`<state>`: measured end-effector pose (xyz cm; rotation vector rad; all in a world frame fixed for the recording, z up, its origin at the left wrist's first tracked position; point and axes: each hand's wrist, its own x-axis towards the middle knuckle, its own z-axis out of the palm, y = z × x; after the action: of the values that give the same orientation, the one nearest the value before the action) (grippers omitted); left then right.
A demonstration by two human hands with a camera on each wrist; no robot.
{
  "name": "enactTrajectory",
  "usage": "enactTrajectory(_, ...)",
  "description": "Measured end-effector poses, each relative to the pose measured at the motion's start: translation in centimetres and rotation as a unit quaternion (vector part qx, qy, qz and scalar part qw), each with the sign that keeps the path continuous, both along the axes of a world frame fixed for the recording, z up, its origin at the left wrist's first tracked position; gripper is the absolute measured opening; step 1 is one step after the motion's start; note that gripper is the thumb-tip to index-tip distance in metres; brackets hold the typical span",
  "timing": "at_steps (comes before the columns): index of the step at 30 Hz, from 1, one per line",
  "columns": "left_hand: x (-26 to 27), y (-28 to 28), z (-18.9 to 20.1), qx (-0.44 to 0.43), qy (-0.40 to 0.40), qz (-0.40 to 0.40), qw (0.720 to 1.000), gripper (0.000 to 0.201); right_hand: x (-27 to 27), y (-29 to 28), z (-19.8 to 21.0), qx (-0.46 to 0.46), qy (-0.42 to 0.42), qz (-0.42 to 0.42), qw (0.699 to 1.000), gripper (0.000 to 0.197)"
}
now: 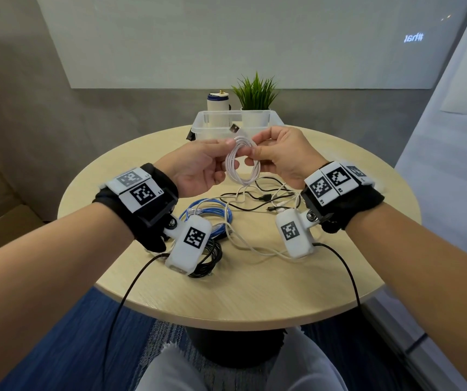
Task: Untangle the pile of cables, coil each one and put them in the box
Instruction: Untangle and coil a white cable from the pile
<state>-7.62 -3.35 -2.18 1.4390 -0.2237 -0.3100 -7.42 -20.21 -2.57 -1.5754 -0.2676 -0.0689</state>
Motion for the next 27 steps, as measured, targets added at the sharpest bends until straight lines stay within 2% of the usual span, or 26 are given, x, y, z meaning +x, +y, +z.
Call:
enactTrajectory(3,-0.12,0.12,0.0,-0.003,-0.003,0.012,1.0,0.014,0.18,-0.24,-0.09,0.02,0.016,0.02,0.999,0.014)
enactTrajectory(7,0.02,0.21,-0.1,-0.013,-0.01,0.05,0.999,0.025,0.36,-0.35,-0.22,0.034,0.045,0.046,0.997,0.009)
enactTrajectory(17,-0.15,0.36,0.07,-0.013,-0.006,0.062,0.998,0.022,0.1,-0.54,0.34,-0.013,0.064,0.058,0.996,0.006)
enactTrajectory(19,-0.2,0.31,0.17,-0.001,0.013,0.049,0.999,0.017,0.1,-0.48,0.32,-0.024,0.054,0.044,0.997,0.005)
enactTrajectory(22,-0.07,0.21,0.15,0.035,0.054,0.043,0.997,0.025,0.06,-0.34,0.22,-0.049,0.052,0.033,0.997,0.011)
enactTrajectory(27,0.07,0.26,-0.01,0.117,0.09,0.061,0.987,0.011,-0.07,-0.24,-0.36,-0.083,0.055,0.034,0.994,0.008)
